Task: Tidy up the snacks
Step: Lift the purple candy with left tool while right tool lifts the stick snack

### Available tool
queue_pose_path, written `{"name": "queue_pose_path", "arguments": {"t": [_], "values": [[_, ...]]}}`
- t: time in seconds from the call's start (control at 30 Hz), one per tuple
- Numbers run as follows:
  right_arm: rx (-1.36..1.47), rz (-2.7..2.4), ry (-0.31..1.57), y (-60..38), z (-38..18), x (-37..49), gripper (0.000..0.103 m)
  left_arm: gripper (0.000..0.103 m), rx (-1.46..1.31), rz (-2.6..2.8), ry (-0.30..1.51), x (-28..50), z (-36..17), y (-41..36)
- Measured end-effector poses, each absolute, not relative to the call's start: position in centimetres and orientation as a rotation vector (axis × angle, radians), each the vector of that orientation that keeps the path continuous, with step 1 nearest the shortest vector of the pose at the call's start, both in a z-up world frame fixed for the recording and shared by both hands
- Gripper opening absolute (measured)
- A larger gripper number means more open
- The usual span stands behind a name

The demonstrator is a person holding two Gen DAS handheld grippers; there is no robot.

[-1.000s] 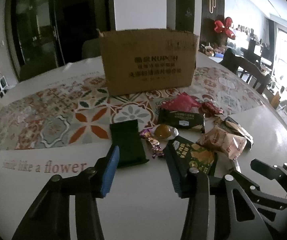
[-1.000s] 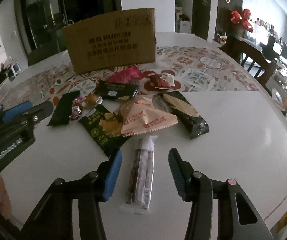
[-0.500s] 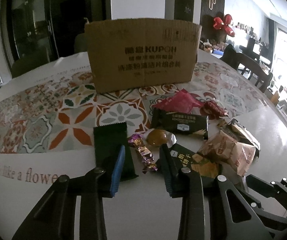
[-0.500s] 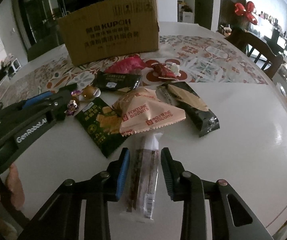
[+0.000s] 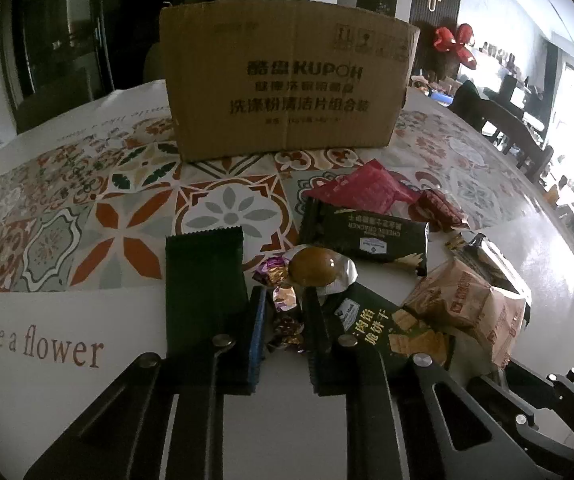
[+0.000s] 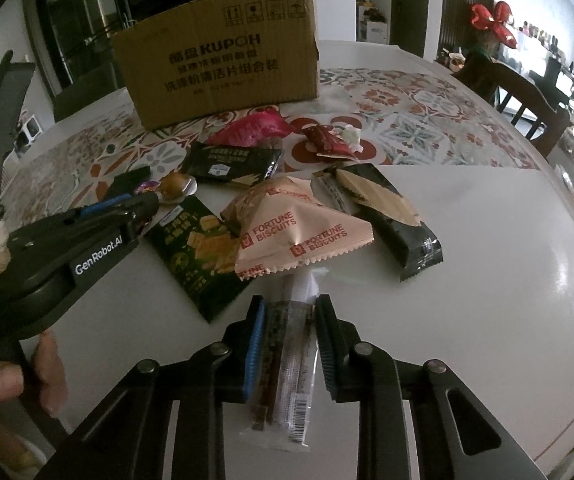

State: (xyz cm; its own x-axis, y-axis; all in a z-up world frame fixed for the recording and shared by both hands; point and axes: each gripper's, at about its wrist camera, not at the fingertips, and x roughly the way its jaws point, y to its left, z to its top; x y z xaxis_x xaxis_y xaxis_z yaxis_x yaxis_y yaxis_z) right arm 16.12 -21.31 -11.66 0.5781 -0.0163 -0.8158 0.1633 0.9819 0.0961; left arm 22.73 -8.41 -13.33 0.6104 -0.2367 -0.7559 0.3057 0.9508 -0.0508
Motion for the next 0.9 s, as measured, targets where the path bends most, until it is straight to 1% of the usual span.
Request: {"name": "queue_pose_path", "arguments": {"t": [0.33,0.63,0.9], "values": [[0.19,-0.098,0.934,-21.7,-11.3,15.7,0.024,0.016,0.119,-0.312,0.803,21.4,-11.9,-8.1],[0.191,-0.051,0.843,-21.5,-9.3,14.0,0.024,0.016,0.141,-0.352,0.778,17.7,-10.0,-8.0],[0.219,-0.013,0.8,-21.6,-8.2,13.1,0.024,0.016,0.138,-0.342,0.721,15.4,-8.0,-7.3]]}}
